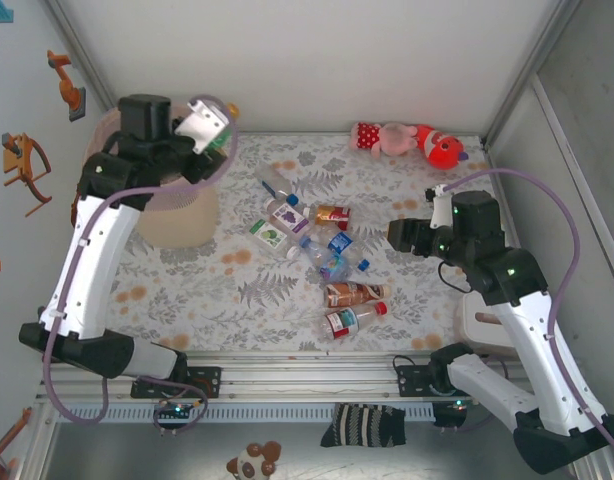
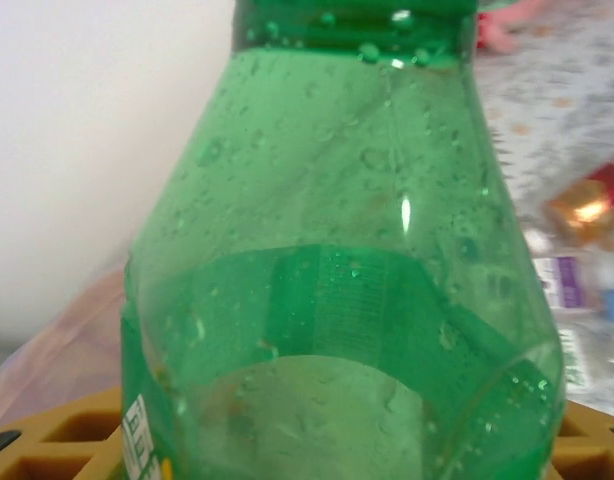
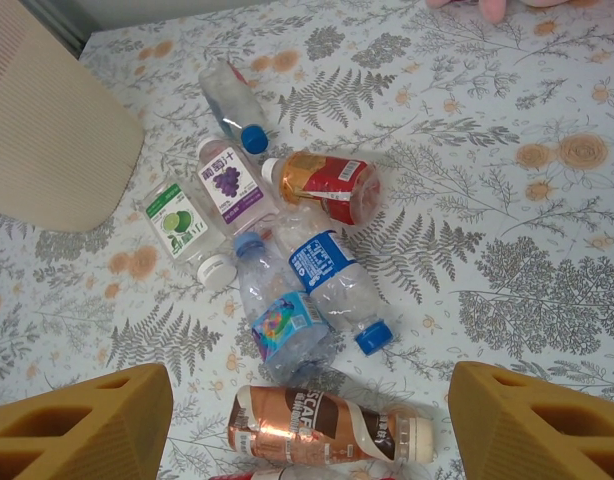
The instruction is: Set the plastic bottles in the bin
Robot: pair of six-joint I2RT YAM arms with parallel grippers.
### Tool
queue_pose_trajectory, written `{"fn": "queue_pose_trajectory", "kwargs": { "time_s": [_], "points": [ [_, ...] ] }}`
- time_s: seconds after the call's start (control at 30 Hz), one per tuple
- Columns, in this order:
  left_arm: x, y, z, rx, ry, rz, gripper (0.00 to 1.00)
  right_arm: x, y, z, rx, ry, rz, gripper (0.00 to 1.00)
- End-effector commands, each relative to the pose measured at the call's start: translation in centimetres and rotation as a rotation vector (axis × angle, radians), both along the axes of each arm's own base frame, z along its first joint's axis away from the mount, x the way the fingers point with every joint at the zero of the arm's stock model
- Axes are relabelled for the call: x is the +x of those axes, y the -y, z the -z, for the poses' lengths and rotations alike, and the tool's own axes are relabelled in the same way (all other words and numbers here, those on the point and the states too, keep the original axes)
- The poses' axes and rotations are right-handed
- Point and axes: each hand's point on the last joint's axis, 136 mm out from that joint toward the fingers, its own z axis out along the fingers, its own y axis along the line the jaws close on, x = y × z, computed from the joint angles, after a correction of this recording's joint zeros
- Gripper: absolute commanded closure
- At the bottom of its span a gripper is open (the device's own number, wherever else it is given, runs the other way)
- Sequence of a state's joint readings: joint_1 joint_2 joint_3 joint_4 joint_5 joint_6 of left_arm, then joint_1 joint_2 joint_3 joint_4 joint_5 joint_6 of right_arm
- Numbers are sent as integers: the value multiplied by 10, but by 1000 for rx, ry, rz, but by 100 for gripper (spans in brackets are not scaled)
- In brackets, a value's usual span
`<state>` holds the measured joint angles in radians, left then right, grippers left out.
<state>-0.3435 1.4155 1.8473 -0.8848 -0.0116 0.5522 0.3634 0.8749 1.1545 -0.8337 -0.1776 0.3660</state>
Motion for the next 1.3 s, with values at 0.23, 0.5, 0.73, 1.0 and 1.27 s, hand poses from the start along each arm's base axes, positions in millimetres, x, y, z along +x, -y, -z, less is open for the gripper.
{"fn": "queue_pose_trajectory", "kwargs": {
  "time_s": [0.23,0.5,0.73,1.0,1.27],
  "points": [
    [53,-120,-4,-108,11,-444,53,-2,2,-7,-17,28,-7,28],
    [81,-179,39,-76,-84,-642,49,0,3,-4,-42,28,-11,27],
    [105,-197,82,-143,-190,-701,46,6,1,4,-44,3,-10,27],
    [115,-209,138,-158,-344,-751,43,11,-2,10,-48,-10,-10,27],
    [112,-204,159,-182,-413,-751,36,15,-4,12,-41,-17,-15,27]
  ]
}}
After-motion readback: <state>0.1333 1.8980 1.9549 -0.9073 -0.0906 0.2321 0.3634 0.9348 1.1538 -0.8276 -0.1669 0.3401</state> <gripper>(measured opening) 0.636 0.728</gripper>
